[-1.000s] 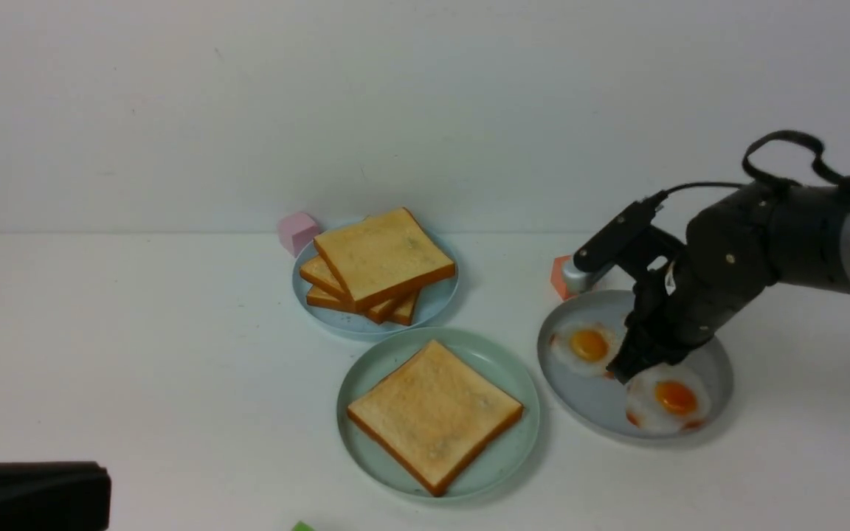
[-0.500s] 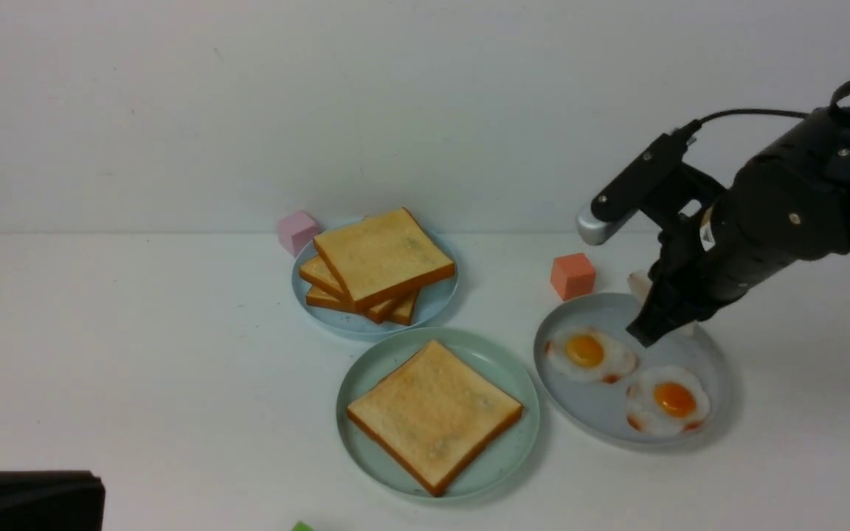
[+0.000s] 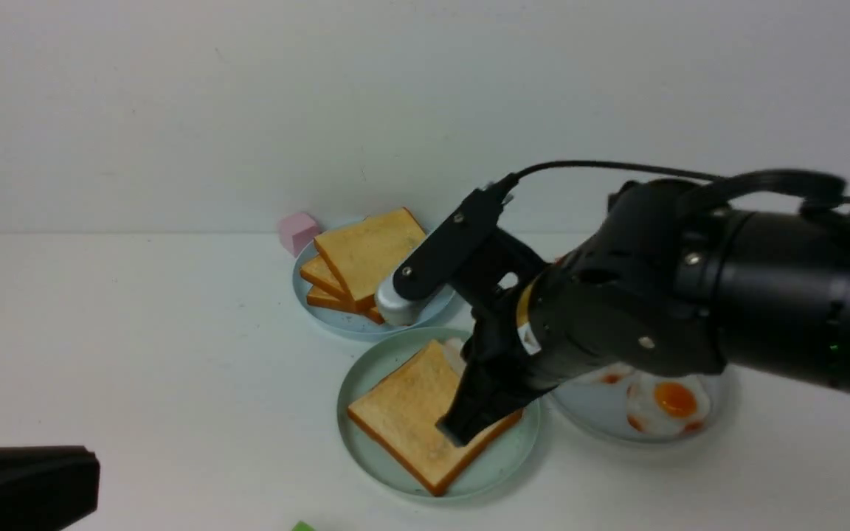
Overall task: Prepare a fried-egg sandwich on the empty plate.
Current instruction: Use the right arm to place the fried egg on the slice of bread in the middle, then use the left arm to grab a slice of bread
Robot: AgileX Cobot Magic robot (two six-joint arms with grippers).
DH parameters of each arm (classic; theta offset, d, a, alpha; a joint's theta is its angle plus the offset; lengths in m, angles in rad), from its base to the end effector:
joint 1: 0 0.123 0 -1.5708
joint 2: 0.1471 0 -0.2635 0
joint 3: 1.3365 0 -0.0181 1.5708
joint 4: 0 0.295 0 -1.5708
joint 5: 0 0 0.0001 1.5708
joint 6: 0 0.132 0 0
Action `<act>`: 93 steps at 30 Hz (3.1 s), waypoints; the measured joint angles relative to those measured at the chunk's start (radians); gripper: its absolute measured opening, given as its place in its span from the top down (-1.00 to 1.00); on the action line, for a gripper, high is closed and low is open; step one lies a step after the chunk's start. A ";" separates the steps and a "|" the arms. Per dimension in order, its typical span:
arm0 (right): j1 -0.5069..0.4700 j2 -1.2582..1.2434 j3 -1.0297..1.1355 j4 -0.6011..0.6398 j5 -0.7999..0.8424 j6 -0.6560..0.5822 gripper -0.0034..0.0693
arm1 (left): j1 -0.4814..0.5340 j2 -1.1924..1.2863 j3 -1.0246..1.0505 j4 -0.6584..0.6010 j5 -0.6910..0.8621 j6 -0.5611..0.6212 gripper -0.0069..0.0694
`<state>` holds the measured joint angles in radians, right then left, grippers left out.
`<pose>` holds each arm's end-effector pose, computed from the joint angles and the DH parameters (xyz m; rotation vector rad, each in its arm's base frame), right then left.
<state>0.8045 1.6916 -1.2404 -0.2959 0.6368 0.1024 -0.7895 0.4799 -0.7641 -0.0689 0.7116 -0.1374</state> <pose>0.3107 0.2898 0.1810 -1.0877 2.2830 0.0431 0.1220 -0.1315 0.3576 0.6128 1.8753 -0.6956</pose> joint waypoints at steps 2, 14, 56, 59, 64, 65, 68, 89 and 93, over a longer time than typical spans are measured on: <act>0.000 0.032 0.000 -0.018 -0.025 0.016 0.71 | 0.000 0.000 0.000 0.000 -0.002 0.000 0.83; 0.000 0.136 -0.064 -0.222 -0.072 0.117 0.71 | 0.000 0.000 0.000 0.000 -0.005 0.000 0.82; 0.114 -0.026 -0.074 -0.050 0.081 0.132 -0.67 | 0.000 0.000 0.000 -0.005 -0.005 -0.001 0.76; 0.152 -0.133 -0.074 -0.047 0.172 0.132 -0.37 | 0.000 0.007 0.000 -0.005 0.003 -0.001 0.75; 0.199 -0.329 -0.074 -0.030 0.394 0.153 0.30 | 0.000 0.127 0.000 0.036 0.025 -0.001 0.78; 0.202 -0.368 -0.074 -0.028 0.436 0.168 0.44 | 0.000 0.163 -0.001 0.050 0.025 0.003 0.81; 0.202 -0.483 -0.074 -0.027 0.544 0.231 0.85 | 0.012 0.344 -0.015 0.084 0.006 0.040 0.85; 0.202 -0.753 -0.075 0.016 0.628 0.288 0.91 | 0.358 1.365 -0.758 -0.202 0.035 0.622 0.56; 0.202 -0.756 -0.075 0.016 0.630 0.288 0.90 | 0.371 1.444 -0.813 -0.174 0.028 0.620 0.24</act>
<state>1.0070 0.9361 -1.3158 -0.2795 1.2667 0.3908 -0.4184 1.9244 -1.5771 -0.2428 0.7398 0.4827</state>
